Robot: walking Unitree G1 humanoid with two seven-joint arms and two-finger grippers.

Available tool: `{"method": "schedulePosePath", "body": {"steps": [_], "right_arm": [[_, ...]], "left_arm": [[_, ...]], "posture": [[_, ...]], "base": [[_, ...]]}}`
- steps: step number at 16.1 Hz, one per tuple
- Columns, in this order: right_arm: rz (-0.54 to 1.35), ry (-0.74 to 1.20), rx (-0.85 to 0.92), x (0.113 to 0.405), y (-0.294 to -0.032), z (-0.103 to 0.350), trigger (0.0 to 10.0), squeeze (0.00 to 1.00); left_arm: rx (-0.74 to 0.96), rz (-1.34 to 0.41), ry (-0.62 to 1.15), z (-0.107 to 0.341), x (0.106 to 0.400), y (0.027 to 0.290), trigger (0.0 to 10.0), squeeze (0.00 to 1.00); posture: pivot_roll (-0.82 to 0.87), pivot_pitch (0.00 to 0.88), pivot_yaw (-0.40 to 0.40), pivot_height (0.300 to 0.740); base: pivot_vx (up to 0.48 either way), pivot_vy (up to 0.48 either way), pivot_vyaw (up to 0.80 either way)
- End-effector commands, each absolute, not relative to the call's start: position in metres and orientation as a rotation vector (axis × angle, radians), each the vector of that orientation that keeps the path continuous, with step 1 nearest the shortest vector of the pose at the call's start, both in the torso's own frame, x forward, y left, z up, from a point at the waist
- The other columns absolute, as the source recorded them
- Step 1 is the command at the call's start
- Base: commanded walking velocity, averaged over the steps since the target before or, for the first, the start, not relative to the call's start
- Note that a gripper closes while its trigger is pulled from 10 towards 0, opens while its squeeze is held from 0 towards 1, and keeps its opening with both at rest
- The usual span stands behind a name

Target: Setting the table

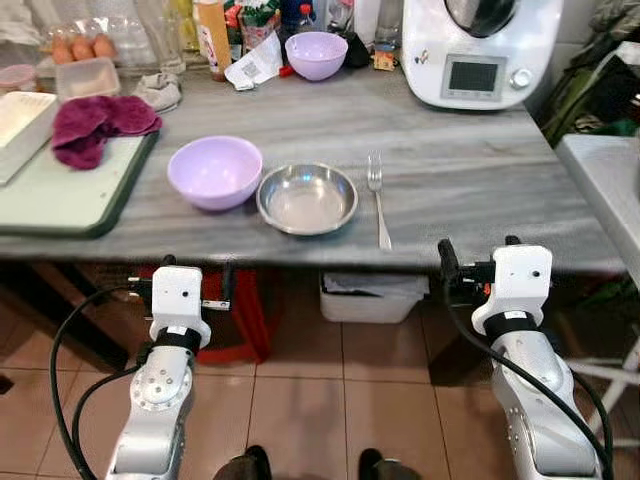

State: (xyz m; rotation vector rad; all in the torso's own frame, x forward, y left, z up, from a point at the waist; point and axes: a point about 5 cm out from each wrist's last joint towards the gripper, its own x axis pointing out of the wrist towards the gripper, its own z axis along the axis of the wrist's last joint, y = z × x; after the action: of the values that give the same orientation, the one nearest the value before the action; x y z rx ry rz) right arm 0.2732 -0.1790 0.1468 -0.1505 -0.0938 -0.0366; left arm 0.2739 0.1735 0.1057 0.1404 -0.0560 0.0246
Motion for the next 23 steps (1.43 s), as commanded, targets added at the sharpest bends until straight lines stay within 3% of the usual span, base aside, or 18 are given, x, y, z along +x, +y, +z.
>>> {"method": "schedulePosePath", "body": {"steps": [1,14,23], "right_arm": [[-0.038,-0.082,-0.147,0.2751,-0.1792,0.1454,10.0,0.00],[-0.039,-0.090,-0.134,0.2803,-0.1753,0.1451,10.0,0.00],[-0.029,-0.083,-0.163,0.2815,-0.1719,0.1441,10.0,0.00]], "left_arm": [[0.147,0.028,-0.042,0.1028,0.2713,0.1720,10.0,0.00],[0.154,0.006,-0.056,0.1058,0.2748,0.1708,10.0,0.00],[0.162,0.002,-0.069,0.1077,0.2757,0.1702,10.0,0.00]], "posture": [[-0.15,0.154,0.011,0.740],[-0.14,0.151,0.025,0.740],[-0.14,0.154,0.028,0.740]], "base": [[-0.304,0.000,0.00],[-0.251,0.000,0.00],[0.000,0.000,0.00]]}}
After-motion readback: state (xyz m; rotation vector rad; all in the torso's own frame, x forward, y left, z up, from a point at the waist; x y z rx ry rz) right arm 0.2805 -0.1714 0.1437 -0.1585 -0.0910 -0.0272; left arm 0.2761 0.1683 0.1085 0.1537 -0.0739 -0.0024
